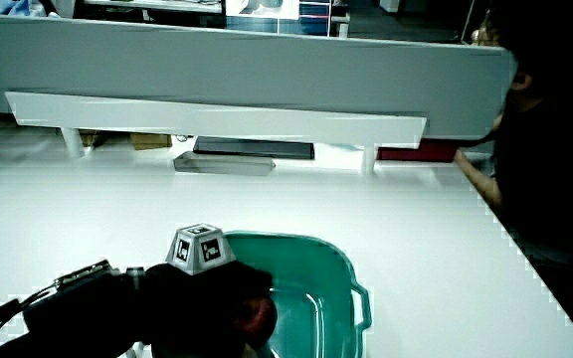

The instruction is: Place apple into plate

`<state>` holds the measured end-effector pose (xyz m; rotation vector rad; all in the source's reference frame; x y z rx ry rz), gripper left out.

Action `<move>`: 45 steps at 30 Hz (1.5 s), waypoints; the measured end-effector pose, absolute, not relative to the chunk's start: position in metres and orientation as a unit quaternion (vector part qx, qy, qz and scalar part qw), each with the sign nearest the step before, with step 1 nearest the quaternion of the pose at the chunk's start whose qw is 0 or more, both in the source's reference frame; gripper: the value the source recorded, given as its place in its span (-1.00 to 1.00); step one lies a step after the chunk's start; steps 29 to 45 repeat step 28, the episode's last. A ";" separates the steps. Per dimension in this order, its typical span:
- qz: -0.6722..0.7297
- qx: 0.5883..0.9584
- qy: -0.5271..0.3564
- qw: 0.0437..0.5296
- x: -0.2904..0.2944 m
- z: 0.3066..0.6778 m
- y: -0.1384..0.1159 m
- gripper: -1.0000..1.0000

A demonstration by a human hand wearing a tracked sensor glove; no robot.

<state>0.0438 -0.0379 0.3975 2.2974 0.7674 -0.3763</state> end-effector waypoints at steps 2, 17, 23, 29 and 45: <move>-0.145 0.881 0.294 0.341 0.044 0.398 -0.037 0.00; -0.134 0.882 0.262 0.369 0.044 0.401 -0.035 -0.35; -0.153 0.877 0.260 0.374 0.040 0.402 -0.035 -0.58; -0.205 0.873 0.291 0.333 0.028 0.392 -0.040 -0.77; -0.205 0.873 0.291 0.333 0.028 0.392 -0.040 -0.77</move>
